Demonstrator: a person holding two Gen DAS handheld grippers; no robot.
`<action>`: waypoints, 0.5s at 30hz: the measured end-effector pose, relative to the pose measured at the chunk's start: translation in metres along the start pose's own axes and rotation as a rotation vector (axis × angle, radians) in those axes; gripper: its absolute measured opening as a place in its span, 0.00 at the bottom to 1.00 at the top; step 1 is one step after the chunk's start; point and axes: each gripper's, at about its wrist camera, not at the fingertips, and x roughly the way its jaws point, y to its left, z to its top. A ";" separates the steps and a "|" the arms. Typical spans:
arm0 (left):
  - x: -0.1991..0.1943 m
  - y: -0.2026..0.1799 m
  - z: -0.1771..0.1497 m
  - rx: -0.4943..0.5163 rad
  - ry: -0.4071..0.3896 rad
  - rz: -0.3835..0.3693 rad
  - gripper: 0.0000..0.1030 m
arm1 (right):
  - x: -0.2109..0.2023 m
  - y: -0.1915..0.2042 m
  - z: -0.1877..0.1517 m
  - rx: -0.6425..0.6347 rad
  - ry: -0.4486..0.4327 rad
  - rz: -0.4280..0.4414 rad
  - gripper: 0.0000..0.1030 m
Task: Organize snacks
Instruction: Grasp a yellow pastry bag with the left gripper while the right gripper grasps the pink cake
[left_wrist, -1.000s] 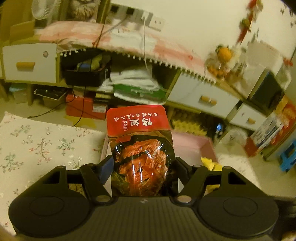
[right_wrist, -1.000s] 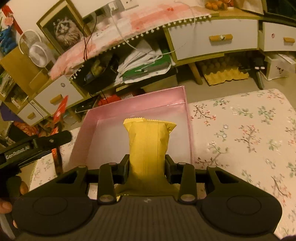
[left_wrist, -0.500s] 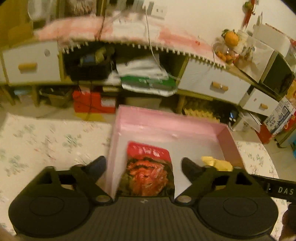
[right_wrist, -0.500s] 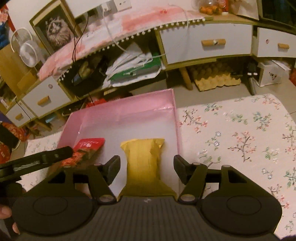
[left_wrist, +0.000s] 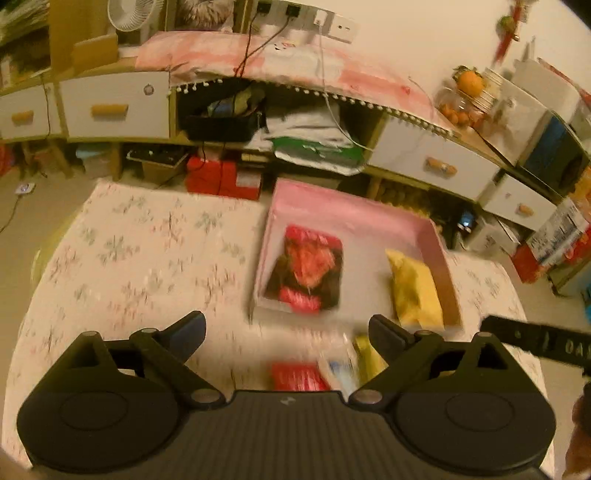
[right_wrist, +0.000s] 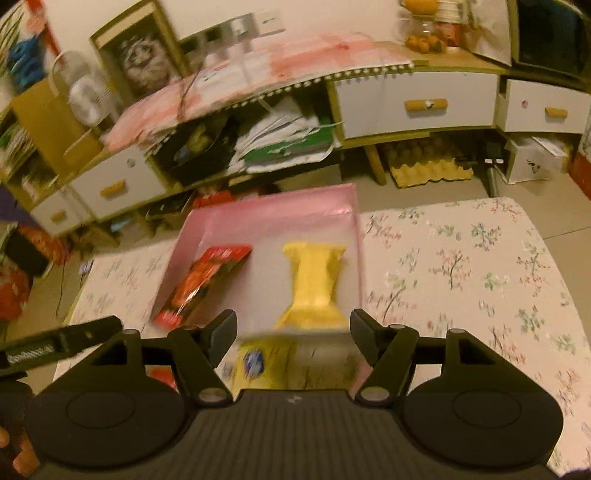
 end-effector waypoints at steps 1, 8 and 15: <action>-0.007 -0.001 -0.006 0.005 0.008 -0.004 0.94 | -0.005 0.005 -0.003 -0.005 0.010 0.004 0.63; -0.030 0.000 -0.050 0.017 0.053 0.011 0.94 | -0.035 0.021 -0.026 -0.036 0.021 0.060 0.69; -0.016 0.026 -0.060 -0.085 0.108 0.025 0.85 | -0.029 -0.001 -0.032 -0.058 0.036 0.006 0.69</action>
